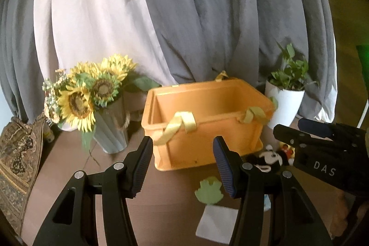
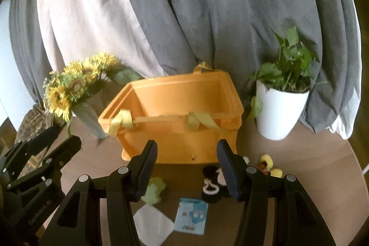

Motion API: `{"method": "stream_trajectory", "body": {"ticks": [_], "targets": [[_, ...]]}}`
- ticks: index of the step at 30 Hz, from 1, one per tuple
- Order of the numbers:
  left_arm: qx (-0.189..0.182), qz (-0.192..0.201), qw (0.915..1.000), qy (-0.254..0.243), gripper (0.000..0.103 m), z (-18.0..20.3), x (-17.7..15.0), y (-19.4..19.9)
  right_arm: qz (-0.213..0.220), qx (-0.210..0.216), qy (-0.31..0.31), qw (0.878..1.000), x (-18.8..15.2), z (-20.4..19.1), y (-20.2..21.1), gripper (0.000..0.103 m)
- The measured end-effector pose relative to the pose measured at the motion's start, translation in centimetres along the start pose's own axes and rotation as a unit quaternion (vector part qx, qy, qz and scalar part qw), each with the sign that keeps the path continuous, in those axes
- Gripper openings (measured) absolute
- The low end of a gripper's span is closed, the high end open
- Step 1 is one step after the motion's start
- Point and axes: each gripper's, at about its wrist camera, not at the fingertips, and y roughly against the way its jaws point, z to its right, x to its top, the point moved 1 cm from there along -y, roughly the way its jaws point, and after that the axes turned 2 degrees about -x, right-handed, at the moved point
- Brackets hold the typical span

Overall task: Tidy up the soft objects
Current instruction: 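Move the left tool to the white napkin while the right tool approaches the blue tissue pack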

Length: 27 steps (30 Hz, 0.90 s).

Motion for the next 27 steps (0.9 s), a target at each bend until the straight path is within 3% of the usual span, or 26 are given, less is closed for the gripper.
{"method": "stream_trajectory", "body": {"ticks": [3, 27], "targets": [[-0.005, -0.01, 0.9999, -0.003, 0.053, 0.2, -0.8, 0.4, -0.013, -0.002, -0.002, 1.0, -1.1, -0.1, 0.2, 0.06], [-0.042, -0.086, 0.9951, -0.025, 0.053, 1.3, -7.7, -1.0, -0.094, -0.019, -0.005, 0.995, -7.3, -0.3, -1.6, 0.06]]}}
